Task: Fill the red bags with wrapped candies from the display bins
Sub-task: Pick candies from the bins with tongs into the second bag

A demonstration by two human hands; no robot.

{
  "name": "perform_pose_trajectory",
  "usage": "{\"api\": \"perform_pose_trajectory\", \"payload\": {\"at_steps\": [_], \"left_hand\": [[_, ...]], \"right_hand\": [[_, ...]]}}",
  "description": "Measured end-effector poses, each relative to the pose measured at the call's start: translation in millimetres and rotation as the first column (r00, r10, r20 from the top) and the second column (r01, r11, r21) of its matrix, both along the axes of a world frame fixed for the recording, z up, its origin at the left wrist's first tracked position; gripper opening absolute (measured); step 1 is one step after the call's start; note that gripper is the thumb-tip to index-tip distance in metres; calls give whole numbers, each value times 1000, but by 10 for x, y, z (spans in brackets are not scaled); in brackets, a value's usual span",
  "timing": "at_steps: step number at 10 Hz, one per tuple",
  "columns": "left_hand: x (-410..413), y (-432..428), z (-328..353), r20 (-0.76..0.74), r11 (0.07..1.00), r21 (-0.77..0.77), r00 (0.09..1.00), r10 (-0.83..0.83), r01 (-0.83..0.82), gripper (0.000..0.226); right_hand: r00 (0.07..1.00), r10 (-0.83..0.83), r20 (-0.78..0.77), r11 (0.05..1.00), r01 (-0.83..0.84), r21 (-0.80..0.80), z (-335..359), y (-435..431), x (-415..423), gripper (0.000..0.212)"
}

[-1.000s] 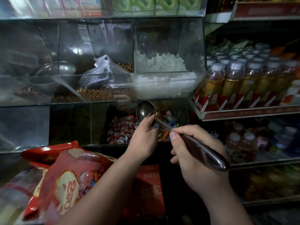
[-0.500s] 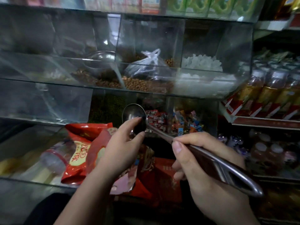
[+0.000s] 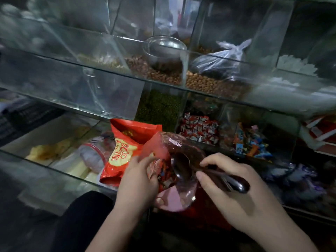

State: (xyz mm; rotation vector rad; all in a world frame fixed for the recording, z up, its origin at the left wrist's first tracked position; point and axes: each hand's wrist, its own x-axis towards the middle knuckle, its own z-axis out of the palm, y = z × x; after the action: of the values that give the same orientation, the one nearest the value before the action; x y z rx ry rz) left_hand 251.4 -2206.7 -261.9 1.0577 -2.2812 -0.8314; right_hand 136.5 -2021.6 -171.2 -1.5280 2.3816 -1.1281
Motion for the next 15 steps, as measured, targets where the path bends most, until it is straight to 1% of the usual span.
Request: {"api": "perform_pose_trajectory", "payload": {"at_steps": [1, 2, 3, 4, 5, 6, 7, 8, 9, 10, 11, 12, 13, 14, 15], "left_hand": [[-129, -50, -42, 19, 999, 32, 1000, -22, 21, 56], [-372, -125, 40, -98, 994, -5, 990, -105, 105, 49], [-682, -139, 195, -222, 985, -56, 960, -171, 163, 45], [-735, -142, 237, -315, 977, -49, 925, -212, 207, 47], [-607, -159, 47, -249, 978, 80, 954, -167, 192, 36], [-437, -135, 27, -111, 988, 90, 987, -112, 122, 47], [-323, -206, 139, -31, 995, 54, 996, -87, 89, 64], [-300, -231, 204, 29, 995, 51, 996, -82, 81, 69], [-325, -136, 216, -30, 991, 59, 993, -114, 116, 65], [-339, -53, 209, -10, 991, 31, 992, -129, 129, 75], [-339, 49, 305, -66, 995, -78, 995, -75, 70, 73], [-347, 187, 432, -310, 967, -253, 948, -72, -9, 50], [-424, 294, 421, -244, 954, -274, 951, -192, 122, 39], [-576, 340, 283, 47, 958, -154, 970, -238, 242, 41], [-745, 353, 222, 221, 964, -42, 943, -248, 263, 48]], "right_hand": [[975, -141, -173, 986, 154, 66, -193, -166, -120, 32], [921, -359, -154, 925, 373, 73, -344, -382, -245, 46], [883, -469, -5, 883, 469, 15, -438, -456, -432, 51], [847, -524, 88, 845, 530, -73, -502, -454, -478, 46], [812, -512, 280, 848, 530, 10, -646, -463, -471, 30], [769, -527, 362, 832, 553, 35, -647, -443, -502, 27], [762, -528, 376, 802, 593, -75, -544, -368, -477, 30], [759, -502, 415, 814, 577, -71, -528, -364, -454, 37], [705, -497, 506, 801, 597, -46, -571, -362, -447, 37], [658, -481, 579, 767, 636, -84, -571, -291, -451, 30], [591, -418, 689, 751, 652, -103, -559, -249, -472, 33], [570, -405, 715, 750, 654, -96, -540, -191, -471, 36], [663, -440, 606, 767, 628, -130, -463, -91, -443, 36], [715, -429, 553, 759, 617, -208, -325, 37, -429, 35], [688, -380, 618, 733, 631, -252, -234, 158, -450, 25]]}}
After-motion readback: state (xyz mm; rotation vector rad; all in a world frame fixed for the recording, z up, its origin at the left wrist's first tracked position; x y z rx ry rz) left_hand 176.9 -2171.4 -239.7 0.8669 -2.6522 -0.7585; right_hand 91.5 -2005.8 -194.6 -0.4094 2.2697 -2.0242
